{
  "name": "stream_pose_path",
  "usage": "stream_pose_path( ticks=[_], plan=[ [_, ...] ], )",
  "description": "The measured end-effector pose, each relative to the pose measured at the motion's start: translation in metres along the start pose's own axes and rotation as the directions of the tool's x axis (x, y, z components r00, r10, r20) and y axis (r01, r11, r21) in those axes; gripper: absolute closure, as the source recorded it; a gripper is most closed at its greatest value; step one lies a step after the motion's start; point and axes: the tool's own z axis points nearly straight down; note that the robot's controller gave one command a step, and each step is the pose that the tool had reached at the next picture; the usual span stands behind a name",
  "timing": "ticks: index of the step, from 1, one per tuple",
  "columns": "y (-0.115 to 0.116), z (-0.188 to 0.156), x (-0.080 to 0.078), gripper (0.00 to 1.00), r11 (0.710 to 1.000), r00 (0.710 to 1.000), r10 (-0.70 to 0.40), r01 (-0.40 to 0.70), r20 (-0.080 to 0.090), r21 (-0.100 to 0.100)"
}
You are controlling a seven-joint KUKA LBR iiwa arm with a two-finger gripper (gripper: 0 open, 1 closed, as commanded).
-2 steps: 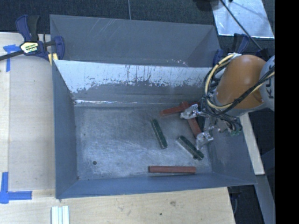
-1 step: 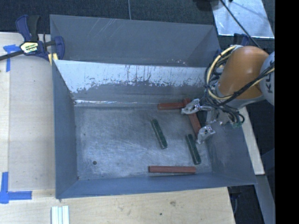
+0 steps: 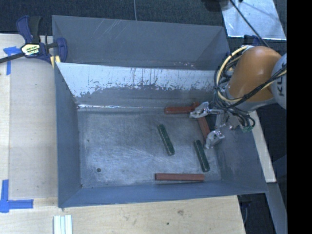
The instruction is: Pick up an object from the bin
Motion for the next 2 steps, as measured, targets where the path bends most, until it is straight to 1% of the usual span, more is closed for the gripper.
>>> stream_pose_path(
  ticks=[1,2],
  plan=[
    [-0.0167,0.0008,0.0167,1.00,0.904,0.904,-0.428,0.428,0.015,0.024],
    [-0.0112,0.0003,0.0123,0.00,0.904,0.903,-0.428,0.428,0.030,0.022]
  ],
)
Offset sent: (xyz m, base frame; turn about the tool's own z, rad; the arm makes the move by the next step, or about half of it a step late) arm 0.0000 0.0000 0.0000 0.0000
